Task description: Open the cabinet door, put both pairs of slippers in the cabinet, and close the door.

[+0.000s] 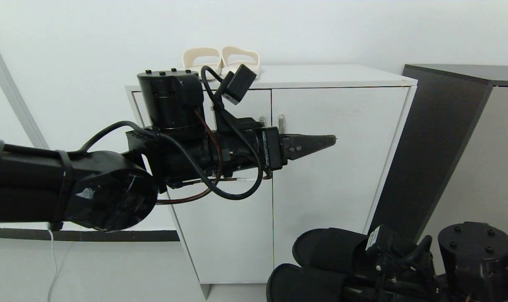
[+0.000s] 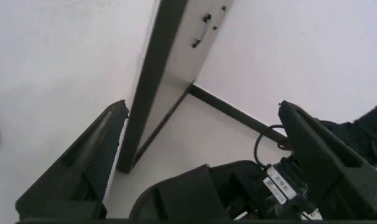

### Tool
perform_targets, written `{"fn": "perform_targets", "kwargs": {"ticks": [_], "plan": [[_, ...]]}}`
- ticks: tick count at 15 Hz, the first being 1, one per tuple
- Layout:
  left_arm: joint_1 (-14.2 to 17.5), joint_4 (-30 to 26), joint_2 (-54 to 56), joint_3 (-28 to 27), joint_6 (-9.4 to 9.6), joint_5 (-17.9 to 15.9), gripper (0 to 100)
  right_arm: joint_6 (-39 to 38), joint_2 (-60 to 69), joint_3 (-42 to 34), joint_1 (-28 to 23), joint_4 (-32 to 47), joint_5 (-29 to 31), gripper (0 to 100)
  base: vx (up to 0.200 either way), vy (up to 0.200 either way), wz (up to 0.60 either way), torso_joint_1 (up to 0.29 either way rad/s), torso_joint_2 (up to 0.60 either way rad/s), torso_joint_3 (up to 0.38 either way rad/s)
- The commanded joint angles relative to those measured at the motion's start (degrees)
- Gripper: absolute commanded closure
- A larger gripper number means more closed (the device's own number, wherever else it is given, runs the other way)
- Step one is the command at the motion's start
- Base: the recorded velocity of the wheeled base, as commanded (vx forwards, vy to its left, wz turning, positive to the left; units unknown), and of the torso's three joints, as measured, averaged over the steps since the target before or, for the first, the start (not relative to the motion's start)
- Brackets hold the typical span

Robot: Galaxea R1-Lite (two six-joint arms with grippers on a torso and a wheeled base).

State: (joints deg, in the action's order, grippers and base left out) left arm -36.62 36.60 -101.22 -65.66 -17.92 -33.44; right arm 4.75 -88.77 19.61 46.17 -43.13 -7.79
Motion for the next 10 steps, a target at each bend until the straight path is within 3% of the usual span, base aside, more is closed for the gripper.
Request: {"fn": "perform_targets", "kwargs": {"ticks": [1, 4, 7, 10], "plan": [[0.2, -0.9, -2.7, -4.0, -0.89, -1.2, 0, 0.3, 0.1, -0.2, 0.1, -0.1, 0.0, 100, 0.0, 0.0, 0.0, 0.0, 0.0, 0.0], [2.2, -1.5, -4.2, -7.3, -4.4, -2.8, 0, 0.4, -0.1, -0.2, 0.2, -0.1, 0.0, 100, 0.0, 0.0, 0.0, 0.0, 0.0, 0.0], [3.4, -1.5, -5.3, -7.6, -4.4, -1.0, 0, 0.4, -0.1, -0.2, 0.2, -0.1, 0.0, 100, 0.0, 0.0, 0.0, 0.0, 0.0, 0.0], [4.0, -1.2, -7.8, -8.0, -3.88, 4.2, 0, 0.4, -0.2, -0.2, 0.2, -0.1, 0.0, 100, 0.0, 0.0, 0.0, 0.0, 0.0, 0.0]]}}
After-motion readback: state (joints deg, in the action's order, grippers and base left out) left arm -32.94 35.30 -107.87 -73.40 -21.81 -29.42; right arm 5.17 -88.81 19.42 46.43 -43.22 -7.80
